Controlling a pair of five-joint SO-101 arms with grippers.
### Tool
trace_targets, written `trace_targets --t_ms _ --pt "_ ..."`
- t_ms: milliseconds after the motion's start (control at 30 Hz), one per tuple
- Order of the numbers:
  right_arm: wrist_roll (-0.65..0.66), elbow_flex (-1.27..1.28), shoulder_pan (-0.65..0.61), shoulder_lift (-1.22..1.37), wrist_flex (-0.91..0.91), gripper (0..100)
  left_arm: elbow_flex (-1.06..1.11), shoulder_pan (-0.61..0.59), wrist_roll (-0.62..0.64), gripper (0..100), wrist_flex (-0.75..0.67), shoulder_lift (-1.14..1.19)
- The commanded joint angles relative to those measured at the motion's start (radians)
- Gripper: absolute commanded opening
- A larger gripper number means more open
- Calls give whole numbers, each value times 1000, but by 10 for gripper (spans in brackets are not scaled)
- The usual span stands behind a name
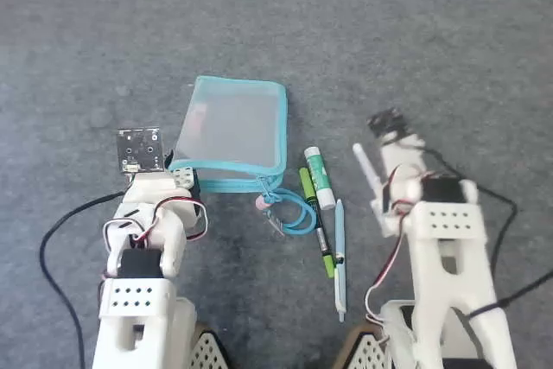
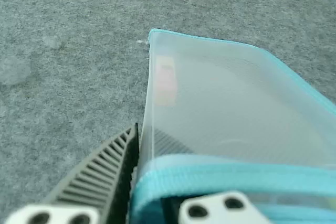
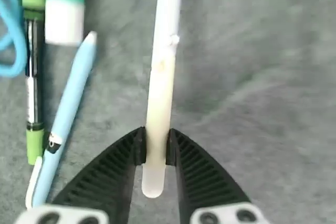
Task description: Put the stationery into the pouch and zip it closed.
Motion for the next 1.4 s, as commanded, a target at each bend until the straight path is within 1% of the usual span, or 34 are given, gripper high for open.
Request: trace_targets --t_ms 0,167,333,533,800,933,1067,1200,1367 --pt "11 -199 -19 -39 105 8 -18 -2 -6 12 -32 2" --pt "5 -451 -111 -39 302 8 -19 -2 -8 12 -32 2" --pt "0 -686 -231 -39 492 8 -21 -2 -8 12 -34 2" --pt "-91 -835 -308 -76 575 8 -18 -2 -8 12 -58 6" --pt "-95 -825 -440 -337 579 8 -21 -2 -8 12 -61 8" --pt "-57 -738 -599 -364 570 8 -16 -2 -9 12 -104 9" --pt "-46 -635 -720 -364 489 8 -18 -2 -5 12 -106 9" --pt "-25 -592 -769 -374 461 8 -18 -2 -8 12 -106 9" --pt "-25 -598 -774 -377 453 8 -18 -2 -6 12 -107 9"
